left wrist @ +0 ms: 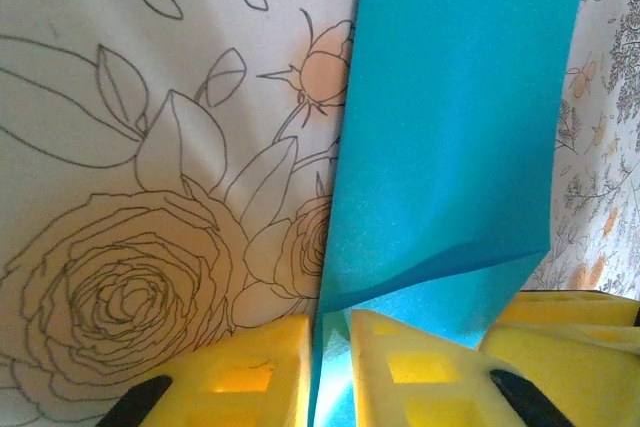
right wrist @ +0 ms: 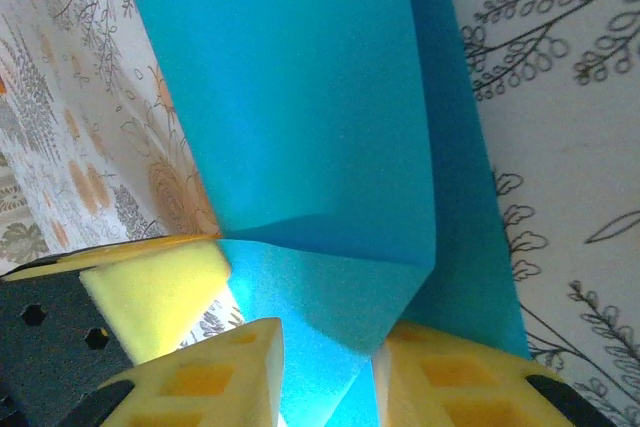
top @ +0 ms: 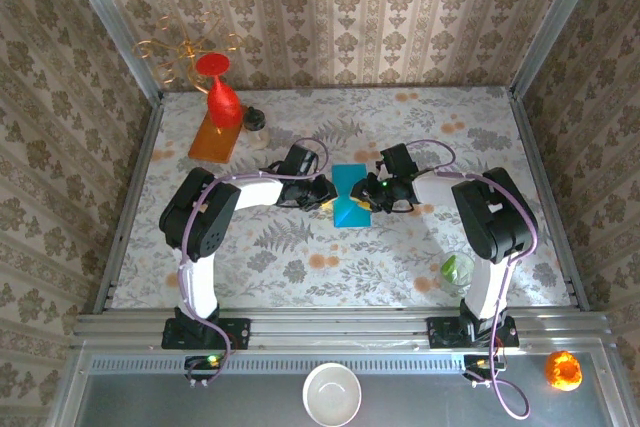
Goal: Fold a paper plane with a square sheet of paper (pick it up from the middle)
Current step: Fold the triangle a second time at the center of the table.
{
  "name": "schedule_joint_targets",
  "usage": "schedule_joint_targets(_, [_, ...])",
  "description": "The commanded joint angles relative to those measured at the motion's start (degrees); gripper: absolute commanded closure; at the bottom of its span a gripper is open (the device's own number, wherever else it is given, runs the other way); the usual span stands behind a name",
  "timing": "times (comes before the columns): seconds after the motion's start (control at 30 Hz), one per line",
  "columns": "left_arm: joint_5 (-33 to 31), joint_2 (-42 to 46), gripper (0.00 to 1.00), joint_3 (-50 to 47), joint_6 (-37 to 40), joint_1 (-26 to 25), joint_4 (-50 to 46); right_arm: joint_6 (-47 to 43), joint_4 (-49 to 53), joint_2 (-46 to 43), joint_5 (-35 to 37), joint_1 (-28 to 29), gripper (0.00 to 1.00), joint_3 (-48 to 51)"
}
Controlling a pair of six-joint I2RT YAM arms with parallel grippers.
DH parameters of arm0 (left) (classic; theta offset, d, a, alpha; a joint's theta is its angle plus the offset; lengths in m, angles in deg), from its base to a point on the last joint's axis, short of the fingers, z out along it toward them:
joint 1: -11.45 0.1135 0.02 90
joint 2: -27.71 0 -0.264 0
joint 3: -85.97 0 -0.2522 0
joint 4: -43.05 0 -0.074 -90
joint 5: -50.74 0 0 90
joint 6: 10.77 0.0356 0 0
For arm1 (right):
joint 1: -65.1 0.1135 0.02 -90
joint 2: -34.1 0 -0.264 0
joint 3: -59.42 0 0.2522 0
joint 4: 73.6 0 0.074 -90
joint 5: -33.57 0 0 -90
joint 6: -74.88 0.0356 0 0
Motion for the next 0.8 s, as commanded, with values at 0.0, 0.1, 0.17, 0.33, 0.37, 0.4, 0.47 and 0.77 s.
schedule_joint_targets(0.0, [-0.17, -1.92, 0.81, -0.94, -0.60, 0.27, -0.45, 1.17, -2.42, 0.20, -2.63, 0.39, 0.69, 0.19])
schedule_joint_targets(0.1, [-0.20, -1.87, 0.82, -1.11, -0.68, 0.28, -0.45, 1.23, -4.53, 0.17, -3.84, 0.47, 0.70, 1.10])
schedule_joint_targets(0.17, [-0.26, -1.65, 0.82, -1.20, -0.68, 0.35, -0.50, 0.95, -5.60, 0.29, -4.63, 0.73, 0.71, 1.31])
schedule_joint_targets(0.33, [-0.44, -1.08, 0.82, -1.29, -0.59, 0.52, -0.54, 0.24, -6.36, 0.79, -4.83, 1.54, 0.74, 1.45])
schedule_joint_targets(0.37, [-0.51, -0.79, 0.82, -1.37, -0.59, 0.52, -0.64, 0.09, -6.39, 1.01, -4.77, 1.62, 0.75, 1.34])
schedule_joint_targets(0.4, [-0.52, -0.62, 0.82, -1.39, -0.59, 0.58, -0.62, -0.08, -6.28, 1.25, -4.63, 1.68, 0.75, 1.24])
schedule_joint_targets(0.47, [-0.68, 0.08, 0.82, -1.46, -0.50, 0.68, -0.62, -0.37, -6.45, 1.80, -4.52, 1.79, 0.76, 1.26])
schedule_joint_targets(0.77, [-2.40, 7.57, 0.75, -6.05, -1.25, 2.50, 2.86, -3.73, -7.40, -0.33, -3.37, 1.56, 0.92, 1.27])
